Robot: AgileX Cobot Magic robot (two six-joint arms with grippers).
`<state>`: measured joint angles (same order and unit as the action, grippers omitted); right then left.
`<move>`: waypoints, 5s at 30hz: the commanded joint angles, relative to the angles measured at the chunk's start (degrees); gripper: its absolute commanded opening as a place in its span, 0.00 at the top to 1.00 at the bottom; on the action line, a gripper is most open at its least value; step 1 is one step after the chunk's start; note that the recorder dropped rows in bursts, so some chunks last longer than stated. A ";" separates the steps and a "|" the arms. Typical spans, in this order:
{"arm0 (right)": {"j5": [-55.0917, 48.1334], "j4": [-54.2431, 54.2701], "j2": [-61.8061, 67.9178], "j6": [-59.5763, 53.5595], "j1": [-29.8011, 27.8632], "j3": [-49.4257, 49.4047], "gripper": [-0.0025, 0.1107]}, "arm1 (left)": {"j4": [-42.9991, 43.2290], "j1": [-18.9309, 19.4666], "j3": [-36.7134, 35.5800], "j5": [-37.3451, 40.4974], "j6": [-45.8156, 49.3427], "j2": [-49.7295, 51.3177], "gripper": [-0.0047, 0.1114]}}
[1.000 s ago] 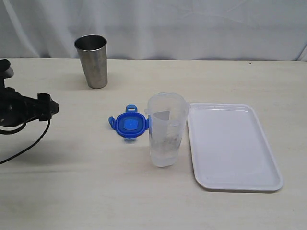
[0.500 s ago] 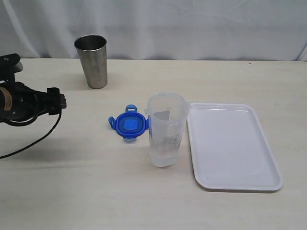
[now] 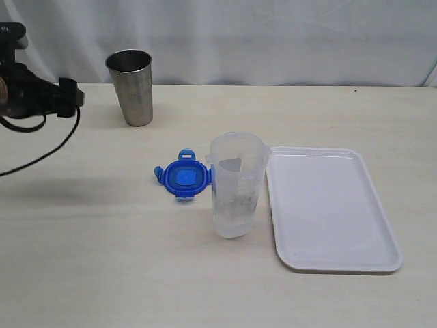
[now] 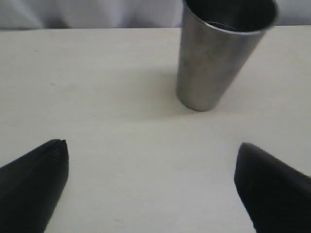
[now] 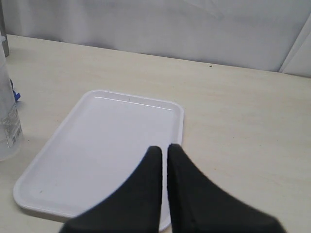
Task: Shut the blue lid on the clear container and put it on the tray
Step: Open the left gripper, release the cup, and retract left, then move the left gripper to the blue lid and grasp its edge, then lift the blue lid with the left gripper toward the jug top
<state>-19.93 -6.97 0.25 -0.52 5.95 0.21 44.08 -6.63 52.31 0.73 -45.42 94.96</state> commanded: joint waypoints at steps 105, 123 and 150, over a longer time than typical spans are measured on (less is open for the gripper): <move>0.13 0.10 -0.25 -0.22 0.15 -0.21 0.94 | -37.31 -21.61 3.06 -10.38 12.11 23.36 0.63; 0.13 0.10 -0.25 -0.22 0.15 -0.21 0.94 | -37.20 -21.61 3.06 -9.78 11.90 22.03 0.96; 0.13 0.10 -0.25 -0.22 0.15 -0.21 0.94 | -23.07 -21.69 3.95 -7.18 16.77 1.93 0.96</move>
<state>-20.04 -6.97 0.25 -0.52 5.95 0.21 20.10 -28.06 55.49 -5.45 -29.66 98.13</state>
